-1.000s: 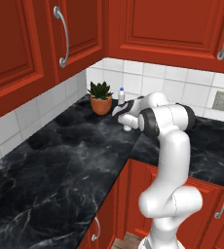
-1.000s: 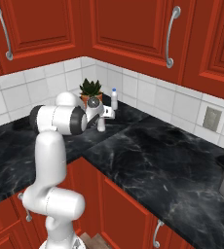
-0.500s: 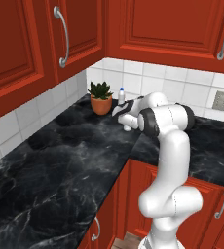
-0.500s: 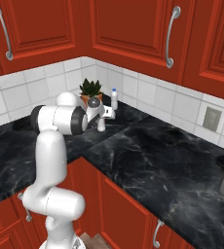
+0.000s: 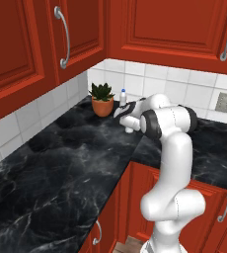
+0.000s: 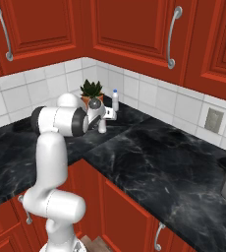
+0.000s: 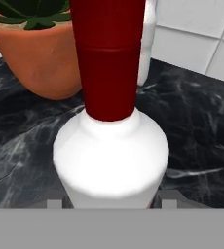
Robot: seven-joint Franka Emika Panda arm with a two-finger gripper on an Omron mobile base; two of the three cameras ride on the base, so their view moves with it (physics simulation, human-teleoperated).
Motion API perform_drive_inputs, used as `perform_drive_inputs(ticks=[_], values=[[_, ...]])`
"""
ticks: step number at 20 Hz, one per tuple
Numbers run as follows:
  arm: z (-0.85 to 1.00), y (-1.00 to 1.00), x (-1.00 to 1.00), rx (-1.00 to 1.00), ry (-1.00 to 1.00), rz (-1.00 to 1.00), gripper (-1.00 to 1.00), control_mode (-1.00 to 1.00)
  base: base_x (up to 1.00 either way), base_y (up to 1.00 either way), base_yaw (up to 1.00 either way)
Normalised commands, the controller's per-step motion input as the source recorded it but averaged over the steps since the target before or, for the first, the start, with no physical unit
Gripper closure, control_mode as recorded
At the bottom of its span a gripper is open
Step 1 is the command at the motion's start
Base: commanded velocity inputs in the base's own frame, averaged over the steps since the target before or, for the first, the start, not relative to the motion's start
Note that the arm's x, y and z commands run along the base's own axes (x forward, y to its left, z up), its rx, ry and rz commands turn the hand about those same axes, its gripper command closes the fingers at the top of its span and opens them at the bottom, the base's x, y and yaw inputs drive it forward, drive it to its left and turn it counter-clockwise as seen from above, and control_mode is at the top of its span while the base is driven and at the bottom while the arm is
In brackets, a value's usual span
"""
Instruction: Place the drinks on the dining counter in a tight cluster.
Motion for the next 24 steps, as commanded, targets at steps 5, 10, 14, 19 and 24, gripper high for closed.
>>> perform_drive_inputs(ticks=[5,10,14,19,24], values=[[-0.04,-0.06,0.01,0.00,0.00,0.00,1.00,-1.00,0.00,0.00,0.00],[-0.01,-0.05,-0.02,0.00,0.00,0.00,1.00,-1.00,0.00,0.00,0.00],[0.09,-0.01,-0.43,0.00,-0.02,0.02,1.00,-1.00,0.00,0.00,0.00],[0.23,0.00,-0.54,0.00,-0.04,0.05,1.00,-1.00,0.00,0.00,0.00],[0.31,0.00,-0.55,0.00,-0.14,0.18,1.00,-1.00,0.00,0.00,0.00]])
